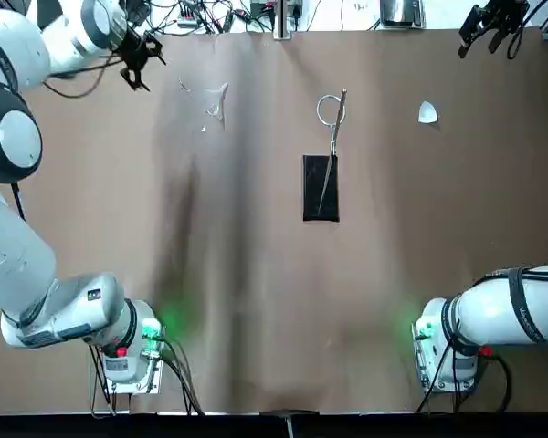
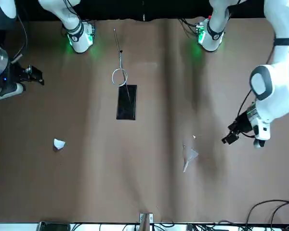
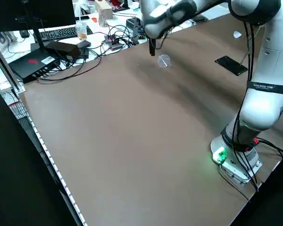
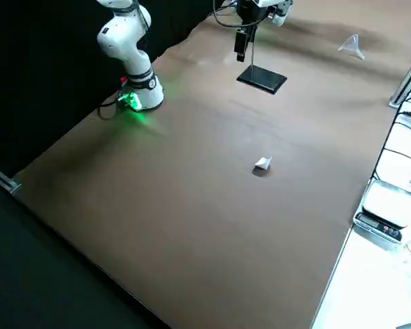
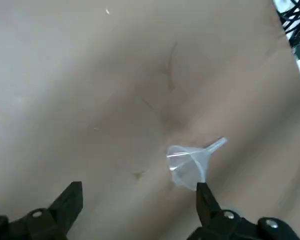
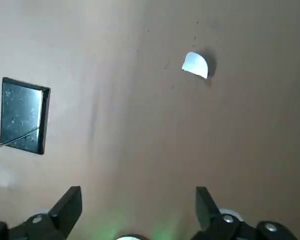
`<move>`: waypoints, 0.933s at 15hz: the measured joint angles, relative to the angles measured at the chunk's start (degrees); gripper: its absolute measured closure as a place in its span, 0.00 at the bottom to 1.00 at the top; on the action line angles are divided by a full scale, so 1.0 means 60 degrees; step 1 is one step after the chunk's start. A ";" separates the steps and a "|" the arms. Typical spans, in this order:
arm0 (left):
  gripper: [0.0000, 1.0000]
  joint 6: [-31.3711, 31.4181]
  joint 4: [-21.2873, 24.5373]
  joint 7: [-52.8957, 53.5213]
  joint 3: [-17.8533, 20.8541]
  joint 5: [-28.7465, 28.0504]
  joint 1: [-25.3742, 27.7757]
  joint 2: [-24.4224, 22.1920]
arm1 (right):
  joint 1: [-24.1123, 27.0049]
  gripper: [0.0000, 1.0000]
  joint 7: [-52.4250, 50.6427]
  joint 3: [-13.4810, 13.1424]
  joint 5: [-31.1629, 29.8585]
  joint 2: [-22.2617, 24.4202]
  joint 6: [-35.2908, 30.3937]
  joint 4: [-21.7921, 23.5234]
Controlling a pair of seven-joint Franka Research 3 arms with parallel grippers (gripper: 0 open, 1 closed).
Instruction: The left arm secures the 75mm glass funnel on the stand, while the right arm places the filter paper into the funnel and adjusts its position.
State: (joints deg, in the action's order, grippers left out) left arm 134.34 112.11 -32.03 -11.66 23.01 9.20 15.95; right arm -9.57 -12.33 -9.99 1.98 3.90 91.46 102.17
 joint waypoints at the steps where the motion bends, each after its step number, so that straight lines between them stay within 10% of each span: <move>1: 0.00 0.0586 0.0264 -0.0070 -0.0008 0.0509 -0.0154 0.0073 | -0.0022 0.00 0.0000 0.0000 -0.0014 0.0004 0.0097 0.0053; 8: 0.00 0.5589 0.1095 -0.1318 -0.0041 0.4380 -0.2520 0.1210 | -0.0075 0.00 0.0002 0.0000 -0.0066 0.0007 0.0503 0.0213; 14: 0.00 0.6107 0.0596 -0.1431 -0.0003 0.5064 -0.2866 0.2130 | -0.0146 0.00 0.0012 -0.0013 -0.0071 -0.0635 0.0822 0.0222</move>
State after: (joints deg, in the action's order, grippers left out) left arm 170.99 115.69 -40.62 -11.68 53.39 -7.99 28.72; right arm -10.44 -12.25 -10.06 1.55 0.09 96.39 103.51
